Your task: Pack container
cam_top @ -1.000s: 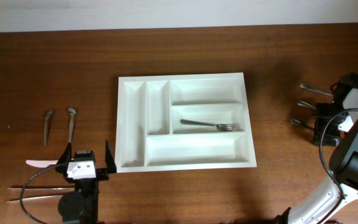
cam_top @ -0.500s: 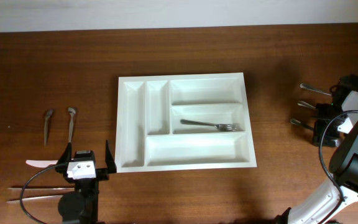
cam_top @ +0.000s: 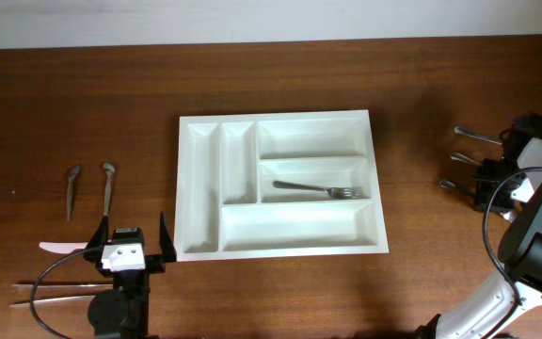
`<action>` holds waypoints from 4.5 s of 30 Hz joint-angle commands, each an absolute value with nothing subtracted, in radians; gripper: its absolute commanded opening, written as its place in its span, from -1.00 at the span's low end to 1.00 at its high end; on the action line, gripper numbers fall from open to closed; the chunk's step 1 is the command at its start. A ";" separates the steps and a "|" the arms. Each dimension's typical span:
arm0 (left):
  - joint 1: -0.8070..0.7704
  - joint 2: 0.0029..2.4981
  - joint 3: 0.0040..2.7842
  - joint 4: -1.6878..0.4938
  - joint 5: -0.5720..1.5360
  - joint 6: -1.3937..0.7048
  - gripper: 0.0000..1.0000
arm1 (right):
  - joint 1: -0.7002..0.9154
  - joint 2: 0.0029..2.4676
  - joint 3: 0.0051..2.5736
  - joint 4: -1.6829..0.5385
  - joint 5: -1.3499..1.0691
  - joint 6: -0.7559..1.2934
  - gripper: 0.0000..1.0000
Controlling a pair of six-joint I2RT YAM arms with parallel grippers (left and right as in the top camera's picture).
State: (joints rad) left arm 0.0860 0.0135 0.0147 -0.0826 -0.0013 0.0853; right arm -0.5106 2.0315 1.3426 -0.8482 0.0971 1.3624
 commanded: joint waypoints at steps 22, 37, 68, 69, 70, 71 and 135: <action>0.081 0.006 0.009 -0.083 -0.005 0.079 0.98 | -0.474 2.092 1.657 -1.176 0.063 1.308 -0.92; 0.081 0.006 0.009 -0.083 -0.005 0.079 0.99 | -0.168 2.092 1.969 -1.294 -0.081 1.425 -0.92; 0.081 0.006 0.009 -0.083 -0.005 0.079 0.99 | 0.267 2.149 1.963 -1.223 -0.068 1.632 -0.49; 0.081 0.006 0.009 -0.083 -0.005 0.079 0.99 | 0.267 2.150 1.963 -1.223 -0.067 1.632 -0.47; 0.081 0.006 0.009 -0.083 -0.005 0.079 0.99 | 0.267 2.150 1.963 -1.222 -0.067 1.632 -0.46; 0.081 0.006 0.009 -0.083 -0.004 0.079 0.99 | 0.267 2.150 1.963 -1.222 -0.067 1.632 -0.45; 0.081 0.006 0.009 -0.083 -0.005 0.079 0.99 | -0.153 2.297 1.960 -1.178 -0.004 1.470 0.93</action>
State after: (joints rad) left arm 0.0860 0.0135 0.0147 -0.0826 -0.0013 0.0853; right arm -0.1482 2.2791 1.9541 -1.1736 -0.0380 1.4773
